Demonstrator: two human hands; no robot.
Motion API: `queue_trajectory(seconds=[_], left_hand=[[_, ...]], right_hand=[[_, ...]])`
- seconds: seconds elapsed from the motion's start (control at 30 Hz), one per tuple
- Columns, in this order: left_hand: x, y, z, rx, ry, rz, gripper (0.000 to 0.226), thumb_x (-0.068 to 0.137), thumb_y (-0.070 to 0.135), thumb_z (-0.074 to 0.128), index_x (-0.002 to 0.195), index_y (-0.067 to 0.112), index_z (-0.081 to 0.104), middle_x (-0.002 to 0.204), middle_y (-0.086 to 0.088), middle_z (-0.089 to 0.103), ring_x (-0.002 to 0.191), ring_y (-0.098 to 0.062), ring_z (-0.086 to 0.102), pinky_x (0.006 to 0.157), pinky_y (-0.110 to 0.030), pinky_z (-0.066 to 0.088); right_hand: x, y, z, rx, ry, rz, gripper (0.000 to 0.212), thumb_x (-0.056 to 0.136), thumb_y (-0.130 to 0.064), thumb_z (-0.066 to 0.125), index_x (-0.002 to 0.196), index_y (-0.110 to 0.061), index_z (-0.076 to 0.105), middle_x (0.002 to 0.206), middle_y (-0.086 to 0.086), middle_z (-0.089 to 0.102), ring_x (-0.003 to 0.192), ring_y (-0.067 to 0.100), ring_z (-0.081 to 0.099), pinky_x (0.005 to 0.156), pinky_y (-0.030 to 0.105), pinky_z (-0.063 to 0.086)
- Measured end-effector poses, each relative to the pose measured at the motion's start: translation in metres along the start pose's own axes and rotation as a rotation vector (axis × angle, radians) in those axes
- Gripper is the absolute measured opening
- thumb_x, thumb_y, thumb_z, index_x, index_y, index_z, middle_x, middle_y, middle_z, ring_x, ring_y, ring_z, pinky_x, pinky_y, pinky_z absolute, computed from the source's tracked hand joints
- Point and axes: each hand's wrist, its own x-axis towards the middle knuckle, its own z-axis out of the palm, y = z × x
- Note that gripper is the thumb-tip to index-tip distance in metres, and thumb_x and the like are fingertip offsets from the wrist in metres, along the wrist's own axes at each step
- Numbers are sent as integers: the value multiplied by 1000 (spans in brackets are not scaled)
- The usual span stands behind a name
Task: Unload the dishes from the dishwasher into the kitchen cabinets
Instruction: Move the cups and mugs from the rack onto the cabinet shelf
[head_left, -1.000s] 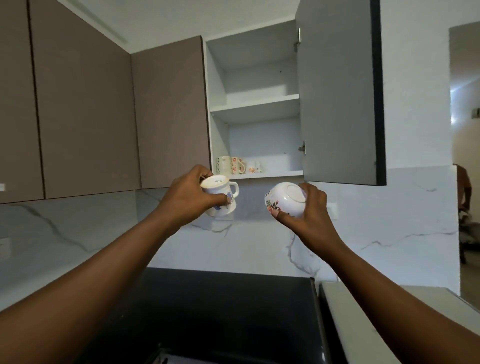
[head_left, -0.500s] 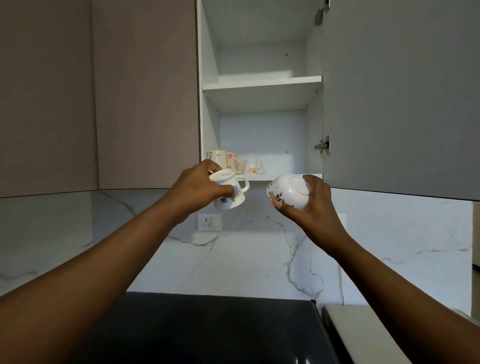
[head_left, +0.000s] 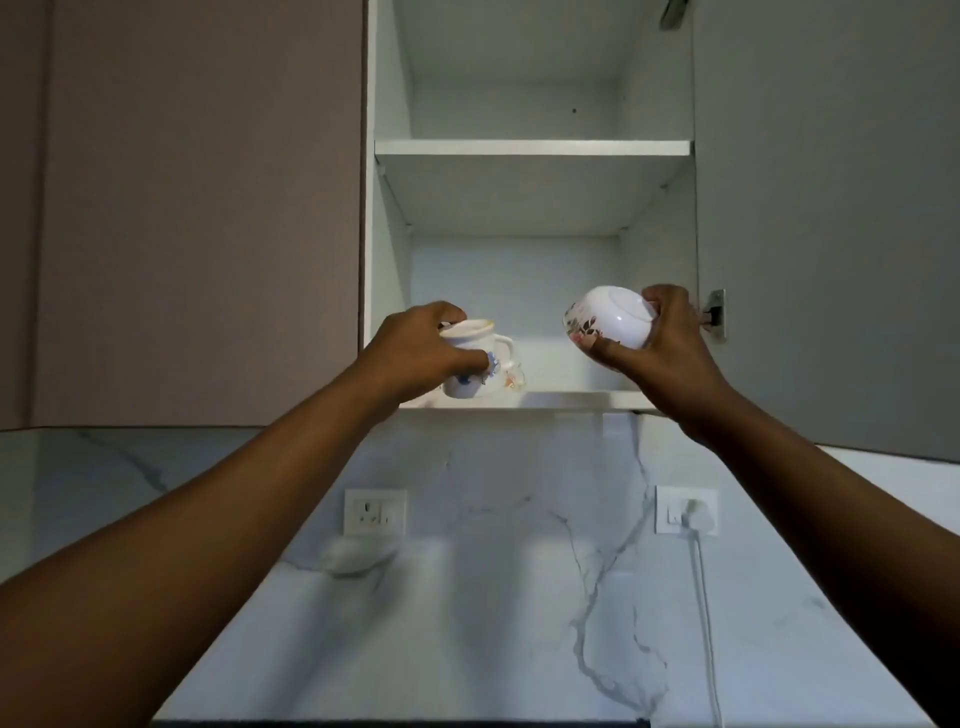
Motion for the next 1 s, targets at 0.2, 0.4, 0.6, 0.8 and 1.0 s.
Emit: queue_trajectory(seconds=[0.2,0.4,0.6,0.8,1.0], left_hand=[[60,-12,41,87,2,0,46,64,31,81,105,20,65,102,0,65,92,-21,60,75,-34,50],[103,-32,67,191,-18,-53,47,62,33,83,103,22,62,100,0,64,87,-19,59,68,-29,47],[123,-55,78,239,-142,-102,55,69,42,79,115,18,62,107,-3,65,94,-22,61,72,-29,48],[132,-56,71,383,-194,-24,52,67,43,81,112,21,67,106,2,67,98,-18,60,88,-35,51],[131,-65,74,439,-112,104,49,67,43,82,109,25,66,105,9,67,93,-9,61,80,-26,49]], right_hand=[[75,59,22,-92,-178,67,78,59,-52,83,115,-22,39,117,5,50,102,22,54,81,37,53],[142,108,45,-253,-373,165,76,68,-43,82,119,-10,36,111,9,52,99,25,55,72,33,51],[184,133,61,-566,-580,235,78,77,-38,75,133,-5,32,124,14,51,107,29,54,85,37,48],[200,158,81,-706,-684,276,80,74,-41,77,131,-6,33,117,12,53,103,28,58,89,40,52],[200,169,82,-774,-738,368,85,74,-42,78,135,-3,33,127,17,50,110,32,57,95,44,50]])
